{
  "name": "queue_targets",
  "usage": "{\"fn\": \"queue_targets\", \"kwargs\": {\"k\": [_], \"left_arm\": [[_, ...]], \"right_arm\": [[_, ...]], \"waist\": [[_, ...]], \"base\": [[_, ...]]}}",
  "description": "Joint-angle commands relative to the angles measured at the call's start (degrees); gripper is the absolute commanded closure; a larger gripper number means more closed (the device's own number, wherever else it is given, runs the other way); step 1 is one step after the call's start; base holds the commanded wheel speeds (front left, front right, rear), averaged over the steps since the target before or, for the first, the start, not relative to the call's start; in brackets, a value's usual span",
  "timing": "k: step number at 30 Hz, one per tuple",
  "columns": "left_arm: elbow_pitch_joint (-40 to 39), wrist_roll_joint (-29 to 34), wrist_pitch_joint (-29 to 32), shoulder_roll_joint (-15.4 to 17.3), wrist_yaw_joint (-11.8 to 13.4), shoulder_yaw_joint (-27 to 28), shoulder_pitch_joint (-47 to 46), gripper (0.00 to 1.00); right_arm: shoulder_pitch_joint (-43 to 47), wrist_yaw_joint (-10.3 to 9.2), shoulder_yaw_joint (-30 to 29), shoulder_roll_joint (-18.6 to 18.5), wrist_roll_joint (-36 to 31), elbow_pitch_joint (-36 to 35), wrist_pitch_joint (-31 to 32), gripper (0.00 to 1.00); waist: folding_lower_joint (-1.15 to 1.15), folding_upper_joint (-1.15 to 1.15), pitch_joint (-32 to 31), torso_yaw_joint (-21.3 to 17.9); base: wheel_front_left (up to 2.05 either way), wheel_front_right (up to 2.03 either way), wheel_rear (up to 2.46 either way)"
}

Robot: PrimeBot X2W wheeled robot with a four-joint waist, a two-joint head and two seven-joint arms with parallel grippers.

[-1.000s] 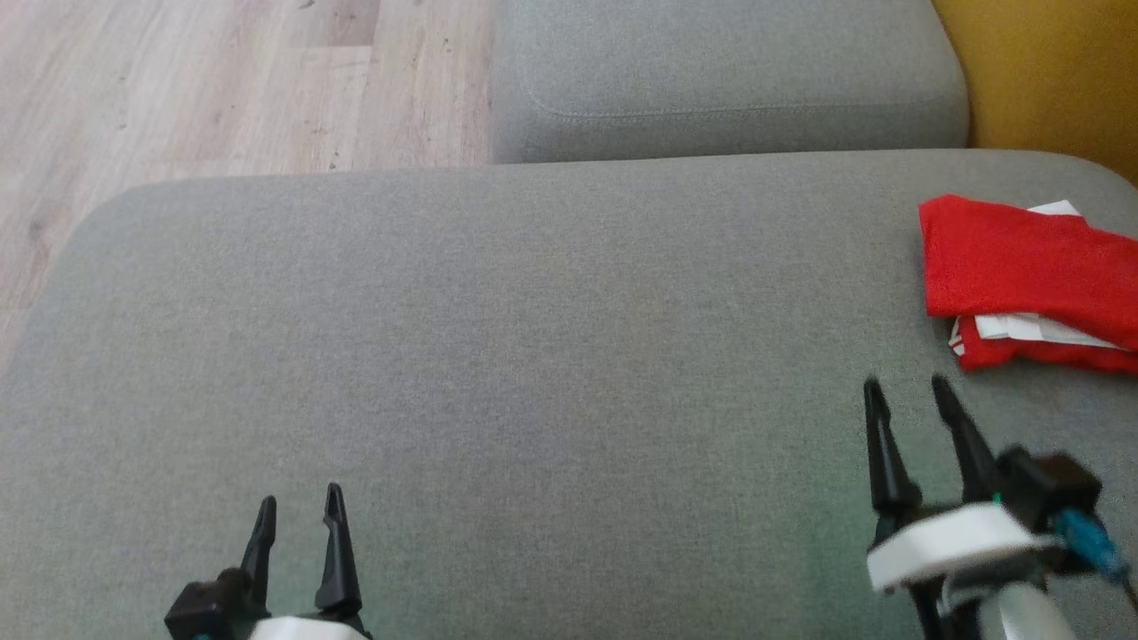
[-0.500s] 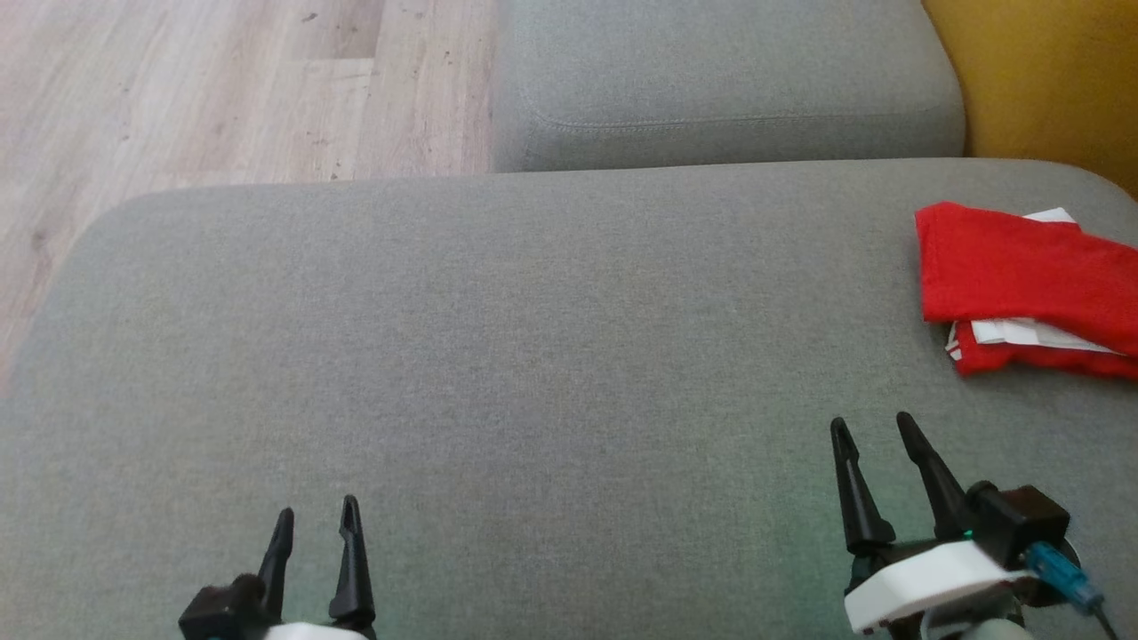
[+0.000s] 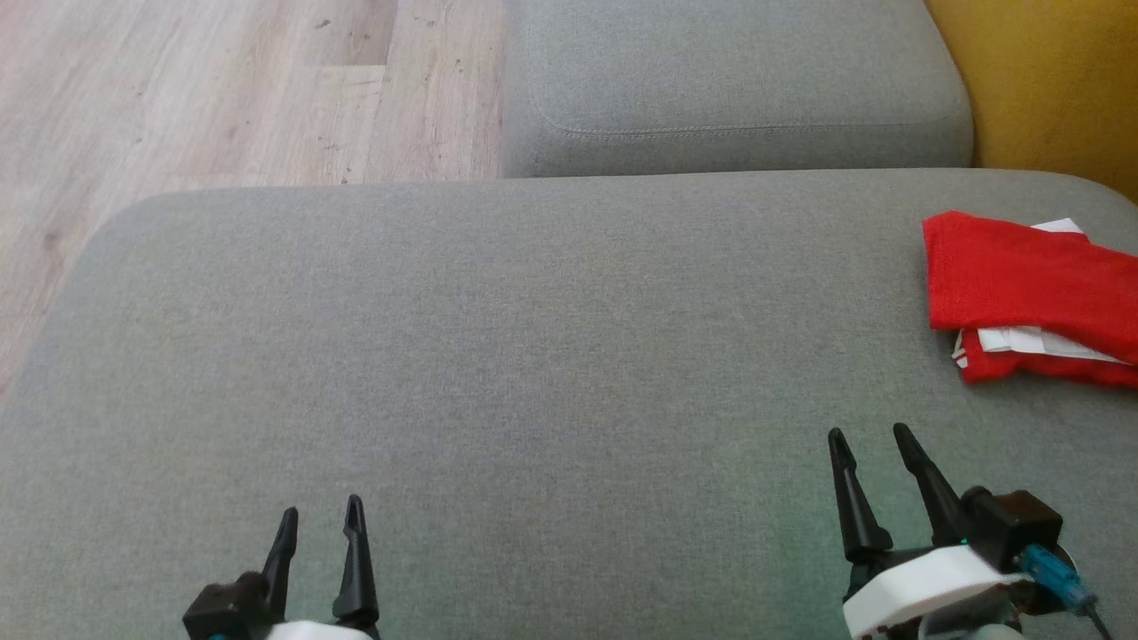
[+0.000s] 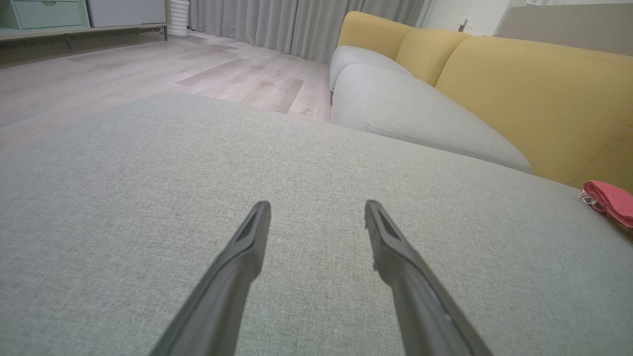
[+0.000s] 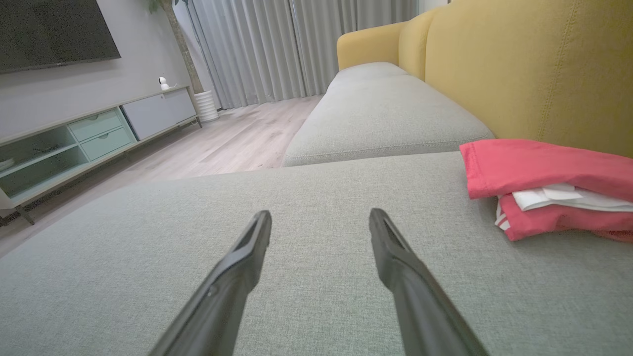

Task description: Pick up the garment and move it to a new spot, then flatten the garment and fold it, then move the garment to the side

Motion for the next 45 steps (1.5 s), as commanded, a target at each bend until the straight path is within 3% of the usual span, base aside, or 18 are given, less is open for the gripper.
{"fn": "queue_targets", "kwargs": {"k": [1,4,5,10,45], "left_arm": [[-1.99,0.37,-0.13,0.82,0.45,1.57,-1.53,0.00],[-2.36,0.00,-0.21,0.68,0.44,1.63,-1.41,0.00],[-0.46,-0.01,0.00,0.00,0.07,-0.01,0.06,1.00],[2.82,-0.36,0.09,-0.73,-0.12,0.06,0.88,1.00],[2.47,-17.27,4.89,-3.00,-4.75,7.55,-2.62,1.00]], "right_arm": [[-1.04,0.21,1.18,-0.26,0.34,-1.36,-0.41,0.00],[-1.14,0.21,1.15,-0.26,0.36,-1.10,-0.46,0.00],[0.00,0.00,-0.01,0.00,0.00,0.62,0.00,1.00],[0.75,0.00,0.22,0.03,0.47,4.32,0.09,1.00],[-2.72,0.06,-1.74,-1.02,24.21,4.13,2.87,1.00]], "waist": [[0.00,0.00,-0.01,0.02],[0.00,0.00,0.07,0.06],[0.00,0.00,0.07,0.07],[0.00,0.00,0.13,0.07],[0.00,0.00,1.08,-0.87]], "base": [[0.00,0.00,0.00],[0.00,0.00,0.00],[0.00,0.00,0.00],[0.00,0.00,0.00],[0.00,0.00,0.00]]}}
